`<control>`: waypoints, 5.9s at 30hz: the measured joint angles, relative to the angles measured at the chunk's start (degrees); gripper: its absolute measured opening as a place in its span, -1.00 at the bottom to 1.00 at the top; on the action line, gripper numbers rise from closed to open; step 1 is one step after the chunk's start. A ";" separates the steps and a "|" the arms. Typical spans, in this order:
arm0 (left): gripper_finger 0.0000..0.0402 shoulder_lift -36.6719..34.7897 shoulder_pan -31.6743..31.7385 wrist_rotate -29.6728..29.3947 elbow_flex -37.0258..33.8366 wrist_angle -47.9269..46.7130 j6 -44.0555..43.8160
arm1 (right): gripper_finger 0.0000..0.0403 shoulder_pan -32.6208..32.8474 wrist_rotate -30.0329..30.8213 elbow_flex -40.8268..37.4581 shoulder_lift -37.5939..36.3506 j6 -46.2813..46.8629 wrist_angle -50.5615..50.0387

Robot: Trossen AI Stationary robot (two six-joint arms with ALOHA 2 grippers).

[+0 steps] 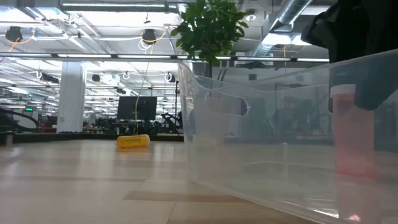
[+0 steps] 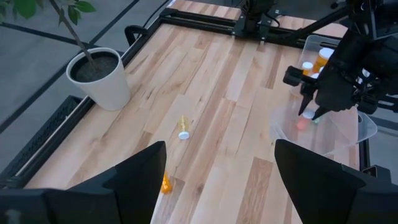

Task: Pick and place medicine bottles into bin by pill shape (circle, oval)
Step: Put the red bottle into the left transparent bin, then put the yellow pill bottle into the left transparent bin

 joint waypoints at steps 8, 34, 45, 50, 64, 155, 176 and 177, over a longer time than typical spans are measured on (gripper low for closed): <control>0.47 -0.01 0.00 0.01 0.00 0.00 0.00 | 0.02 0.00 -2.43 0.00 0.00 0.01 0.02; 0.47 0.00 0.01 0.83 0.00 0.00 -1.56 | 0.05 -11.27 1.05 4.89 -14.37 -14.84 -1.38; 0.47 0.00 0.00 0.50 0.00 0.00 -3.69 | 0.08 -28.48 -0.22 5.90 -15.06 -35.00 -1.47; 0.47 -0.01 0.02 0.46 0.01 0.00 -3.91 | 0.09 -31.96 -3.53 5.10 -12.99 -39.53 -0.93; 0.47 -0.02 0.00 0.19 -3.69 -0.03 -7.04 | 0.09 -35.34 -7.50 4.30 -2.81 -48.51 2.60; 0.47 -23.88 39.10 30.58 -66.42 81.64 15.69 | 0.07 -36.23 -13.37 6.71 1.62 -51.91 12.03; 0.47 -37.93 37.30 34.04 -61.92 70.95 14.98 | 0.07 -36.39 -13.35 8.58 1.66 -50.63 9.42; 0.47 -37.91 37.17 33.29 -61.92 69.31 14.95 | 0.07 -36.41 -13.35 8.57 1.66 -50.56 9.42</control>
